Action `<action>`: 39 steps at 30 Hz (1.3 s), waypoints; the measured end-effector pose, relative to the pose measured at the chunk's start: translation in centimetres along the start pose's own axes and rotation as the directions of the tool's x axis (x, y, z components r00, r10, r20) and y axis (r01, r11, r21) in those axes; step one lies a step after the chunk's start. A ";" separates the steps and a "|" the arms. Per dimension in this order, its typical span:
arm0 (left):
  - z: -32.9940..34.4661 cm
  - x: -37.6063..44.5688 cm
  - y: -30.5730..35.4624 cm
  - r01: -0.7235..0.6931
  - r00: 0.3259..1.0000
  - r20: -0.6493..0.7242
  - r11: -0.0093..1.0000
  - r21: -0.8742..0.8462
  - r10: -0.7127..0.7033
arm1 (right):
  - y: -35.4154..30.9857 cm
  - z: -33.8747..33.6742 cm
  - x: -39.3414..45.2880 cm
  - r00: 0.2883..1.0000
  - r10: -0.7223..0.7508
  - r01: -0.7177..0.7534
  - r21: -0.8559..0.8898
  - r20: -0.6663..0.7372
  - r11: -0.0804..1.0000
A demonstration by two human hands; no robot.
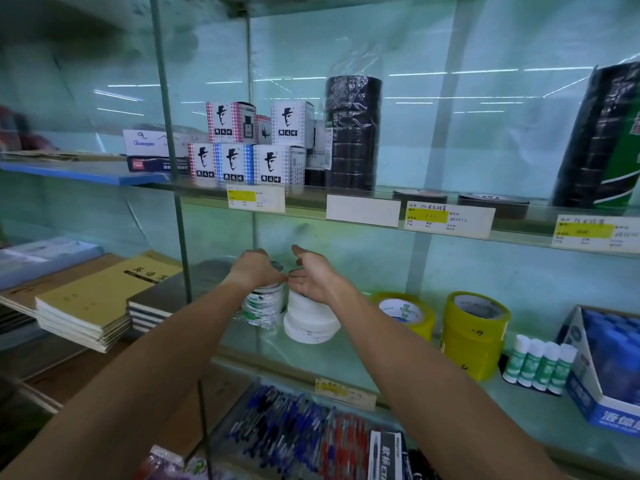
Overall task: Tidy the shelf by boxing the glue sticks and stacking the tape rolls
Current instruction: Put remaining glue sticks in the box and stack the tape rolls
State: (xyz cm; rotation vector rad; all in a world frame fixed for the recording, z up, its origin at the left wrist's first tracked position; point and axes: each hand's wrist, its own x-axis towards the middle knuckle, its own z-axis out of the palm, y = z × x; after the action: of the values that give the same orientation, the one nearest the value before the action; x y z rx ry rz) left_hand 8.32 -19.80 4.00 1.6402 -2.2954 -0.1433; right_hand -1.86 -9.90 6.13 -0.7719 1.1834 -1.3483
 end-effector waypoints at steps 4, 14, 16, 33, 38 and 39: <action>0.3 0.3 -0.1 -0.034 0.999 0.025 0.998 0.051 0.033 | 0.2 0.0 0.3 1.000 0.009 -0.009 -0.018 -0.003 1.000; 0.4 -0.9 0.9 -0.061 0.988 -0.136 0.990 0.127 0.078 | -0.4 -2.3 -1.7 0.995 -0.058 0.048 -0.123 -0.079 0.991; 0.0 -1.9 2.5 -0.114 0.968 -0.222 0.993 0.031 0.118 | -1.0 -3.3 -3.2 0.988 -0.107 0.089 -0.152 -0.110 0.984; 2.2 -19.9 28.6 -0.687 0.710 -0.310 0.528 -0.499 0.632 | -4.3 -27.4 -26.2 0.595 -0.739 -0.002 -0.919 -0.317 0.393; 4.5 -23.4 34.5 -0.724 0.647 -0.312 0.434 -0.536 0.695 | -5.1 -36.8 -32.1 0.396 -0.801 -0.158 -0.892 -0.449 0.423; 4.8 -24.1 35.3 -0.730 0.637 -0.308 0.426 -0.534 0.707 | -5.2 -38.4 -33.0 0.378 -0.798 -0.198 -0.883 -0.470 0.426</action>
State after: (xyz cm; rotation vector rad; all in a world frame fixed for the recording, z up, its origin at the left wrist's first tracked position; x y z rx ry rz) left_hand -18.08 14.16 3.95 0.2378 -2.3309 -0.5838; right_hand -34.28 29.36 6.42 -1.1024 2.9255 -1.5252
